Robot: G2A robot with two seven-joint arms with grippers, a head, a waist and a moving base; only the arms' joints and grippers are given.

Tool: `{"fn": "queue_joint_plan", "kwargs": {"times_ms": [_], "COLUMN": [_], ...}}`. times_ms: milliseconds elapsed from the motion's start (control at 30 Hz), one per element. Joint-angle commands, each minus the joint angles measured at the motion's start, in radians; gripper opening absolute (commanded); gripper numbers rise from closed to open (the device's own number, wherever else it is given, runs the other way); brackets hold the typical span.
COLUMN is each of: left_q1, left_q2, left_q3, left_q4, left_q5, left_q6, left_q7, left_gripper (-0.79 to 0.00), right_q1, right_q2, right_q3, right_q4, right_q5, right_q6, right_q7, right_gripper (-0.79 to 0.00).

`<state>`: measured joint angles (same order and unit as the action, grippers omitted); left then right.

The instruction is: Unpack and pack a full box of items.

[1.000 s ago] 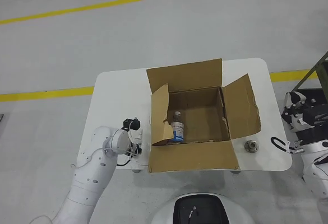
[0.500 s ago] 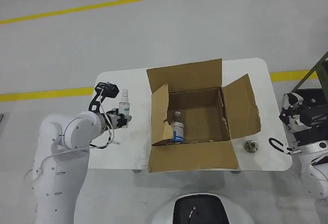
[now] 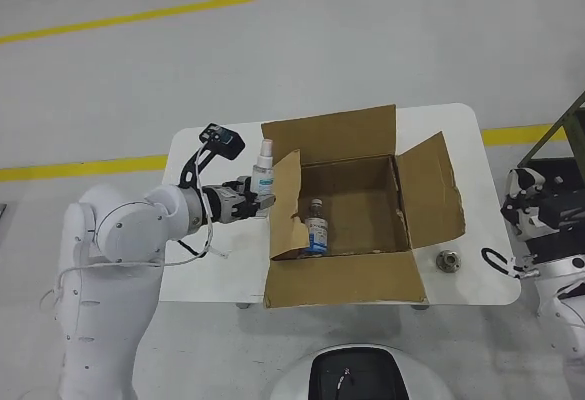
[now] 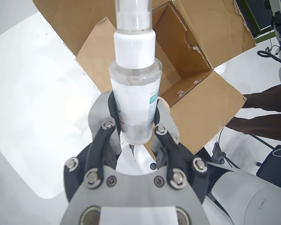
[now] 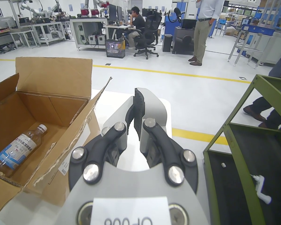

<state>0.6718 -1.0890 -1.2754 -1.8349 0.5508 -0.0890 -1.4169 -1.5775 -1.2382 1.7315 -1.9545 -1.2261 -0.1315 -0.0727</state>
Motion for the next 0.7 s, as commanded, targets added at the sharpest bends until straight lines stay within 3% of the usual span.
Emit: {"fn": "queue_joint_plan", "kwargs": {"times_ms": [0, 200, 300, 467, 667], "left_q1": [0.0, 0.005, -0.017, -0.151, -0.316], "left_q2": [0.0, 0.0, -0.006, -0.036, -0.093], "left_q3": [0.0, 0.005, 0.059, 0.199, 0.421], "left_q4": [0.0, -0.006, -0.038, 0.004, 0.138], "left_q5": [0.0, 0.001, 0.005, -0.088, -0.183], "left_q6": [0.0, -0.005, -0.037, -0.064, -0.07], "left_q7": [0.0, 0.016, 0.056, 0.121, 0.144], "left_gripper": [-0.785, -0.785, -0.785, -0.785, -0.785], "right_q1": [-0.002, -0.003, -0.001, -0.005, -0.028], "right_q2": [0.0, 0.0, 0.0, 0.0, 0.0], "right_q3": [0.002, 0.004, 0.006, 0.01, 0.034], "right_q4": [0.0, -0.001, -0.004, -0.011, -0.015], "right_q5": [0.002, 0.003, -0.003, -0.004, 0.005], "right_q6": [0.001, -0.005, -0.008, -0.009, 0.002], "right_q7": [-0.001, -0.005, -0.004, -0.008, -0.02], "right_gripper": [-0.785, -0.785, -0.785, -0.785, -0.785]}}
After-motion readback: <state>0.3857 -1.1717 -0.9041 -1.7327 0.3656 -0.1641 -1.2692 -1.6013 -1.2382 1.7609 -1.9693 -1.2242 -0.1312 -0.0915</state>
